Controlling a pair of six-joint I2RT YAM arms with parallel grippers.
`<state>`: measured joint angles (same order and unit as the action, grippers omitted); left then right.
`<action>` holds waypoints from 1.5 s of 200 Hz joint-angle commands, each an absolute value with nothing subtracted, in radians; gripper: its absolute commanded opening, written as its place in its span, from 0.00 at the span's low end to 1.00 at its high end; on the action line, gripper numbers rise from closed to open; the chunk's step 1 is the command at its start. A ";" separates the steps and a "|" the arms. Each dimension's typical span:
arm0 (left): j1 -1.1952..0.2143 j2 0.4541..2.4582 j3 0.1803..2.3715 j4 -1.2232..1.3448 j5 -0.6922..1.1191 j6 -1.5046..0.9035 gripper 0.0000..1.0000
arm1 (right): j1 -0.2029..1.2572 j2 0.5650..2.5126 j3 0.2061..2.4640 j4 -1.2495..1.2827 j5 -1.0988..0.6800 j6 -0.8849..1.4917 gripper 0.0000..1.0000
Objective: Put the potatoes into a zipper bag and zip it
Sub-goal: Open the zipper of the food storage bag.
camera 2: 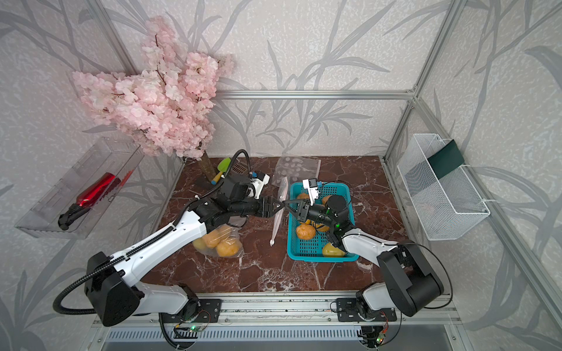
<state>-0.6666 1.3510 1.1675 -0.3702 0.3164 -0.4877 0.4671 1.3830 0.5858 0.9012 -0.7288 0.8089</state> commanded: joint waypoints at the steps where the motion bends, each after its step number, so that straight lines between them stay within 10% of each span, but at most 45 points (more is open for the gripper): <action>1: -0.678 1.287 1.161 -0.418 0.139 -0.451 0.70 | 0.464 1.309 0.587 0.688 -0.643 0.709 0.00; 178: -0.873 1.448 1.147 -0.348 -0.066 -0.316 0.58 | 0.492 1.234 0.636 0.521 -0.598 0.687 0.00; 260: -0.874 1.456 1.154 -0.344 -0.171 -0.343 0.18 | 0.495 1.232 0.634 0.509 -0.586 0.680 0.00; 300: -0.874 1.473 1.181 -0.340 -0.163 -0.342 0.25 | 0.503 1.224 0.629 0.502 -0.583 0.673 0.00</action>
<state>-0.8707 1.4624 1.1309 -0.3580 -0.1371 -0.3370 0.4923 1.2461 0.6067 0.5026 -0.5911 0.6884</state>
